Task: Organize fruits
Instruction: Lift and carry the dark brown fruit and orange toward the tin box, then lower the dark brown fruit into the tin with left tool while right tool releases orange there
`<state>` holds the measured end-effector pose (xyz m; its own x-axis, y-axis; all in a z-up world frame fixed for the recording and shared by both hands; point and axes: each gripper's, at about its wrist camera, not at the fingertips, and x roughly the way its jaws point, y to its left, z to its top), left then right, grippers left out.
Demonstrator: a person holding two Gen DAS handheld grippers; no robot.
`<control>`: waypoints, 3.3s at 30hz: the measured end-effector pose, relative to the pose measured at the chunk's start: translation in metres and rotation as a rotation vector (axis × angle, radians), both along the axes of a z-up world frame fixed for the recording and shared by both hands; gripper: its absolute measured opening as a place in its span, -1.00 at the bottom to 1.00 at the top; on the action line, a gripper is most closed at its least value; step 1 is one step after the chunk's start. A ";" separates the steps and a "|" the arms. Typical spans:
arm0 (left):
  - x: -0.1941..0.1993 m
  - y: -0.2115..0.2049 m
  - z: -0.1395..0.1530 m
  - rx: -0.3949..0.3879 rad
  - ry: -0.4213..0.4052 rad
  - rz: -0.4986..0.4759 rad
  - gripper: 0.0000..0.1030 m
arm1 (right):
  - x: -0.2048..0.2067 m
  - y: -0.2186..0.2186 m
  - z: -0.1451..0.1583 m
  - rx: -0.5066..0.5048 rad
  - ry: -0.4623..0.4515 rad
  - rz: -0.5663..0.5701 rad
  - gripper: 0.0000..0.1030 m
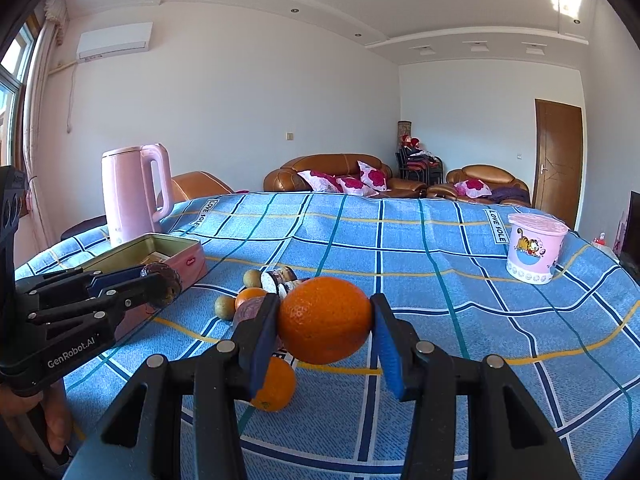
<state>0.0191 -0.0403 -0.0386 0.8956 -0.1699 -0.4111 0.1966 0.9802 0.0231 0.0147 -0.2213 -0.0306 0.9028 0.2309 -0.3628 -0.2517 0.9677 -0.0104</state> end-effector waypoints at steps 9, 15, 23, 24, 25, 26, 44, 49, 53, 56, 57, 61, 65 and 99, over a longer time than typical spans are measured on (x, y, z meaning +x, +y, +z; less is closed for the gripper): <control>-0.003 -0.001 0.001 0.007 -0.021 0.004 -0.59 | -0.004 -0.001 0.001 -0.003 -0.032 -0.001 -0.07; -0.004 -0.001 0.001 0.007 -0.034 0.007 -0.59 | -0.007 -0.001 0.002 -0.004 -0.052 -0.002 -0.07; -0.009 -0.002 0.002 0.013 -0.062 0.011 -0.59 | -0.011 -0.001 0.002 -0.004 -0.074 -0.002 -0.07; -0.009 -0.002 0.002 0.013 -0.065 0.012 -0.59 | -0.012 -0.001 0.002 -0.005 -0.078 -0.002 -0.07; -0.009 -0.002 0.002 0.013 -0.068 0.012 -0.59 | -0.012 -0.001 0.003 -0.005 -0.083 -0.002 -0.07; -0.009 -0.002 0.002 0.013 -0.071 0.012 -0.59 | -0.013 -0.001 0.003 -0.006 -0.087 -0.002 -0.07; -0.019 -0.003 0.005 0.017 -0.137 0.016 -0.59 | -0.022 0.000 0.003 -0.011 -0.139 0.008 -0.07; -0.021 -0.001 0.007 0.002 -0.143 0.010 -0.59 | -0.023 0.001 0.003 -0.012 -0.143 0.013 -0.07; -0.019 0.006 0.008 -0.026 -0.107 0.013 -0.59 | -0.017 0.002 0.004 -0.017 -0.105 0.010 -0.07; -0.017 0.020 0.012 -0.041 -0.092 0.044 -0.59 | -0.012 0.005 0.008 0.003 -0.073 0.038 -0.07; -0.018 0.025 0.014 -0.048 -0.092 0.055 -0.59 | -0.010 0.009 0.010 -0.002 -0.070 0.049 -0.07; -0.022 0.043 0.025 -0.037 -0.112 0.104 -0.59 | -0.006 0.030 0.025 -0.018 -0.068 0.112 -0.07; -0.025 0.058 0.031 -0.011 -0.121 0.155 -0.59 | 0.002 0.052 0.038 -0.003 -0.047 0.183 -0.07; 0.022 0.164 0.001 -0.035 0.125 0.342 -0.59 | 0.064 0.214 0.011 -0.153 0.145 0.451 -0.07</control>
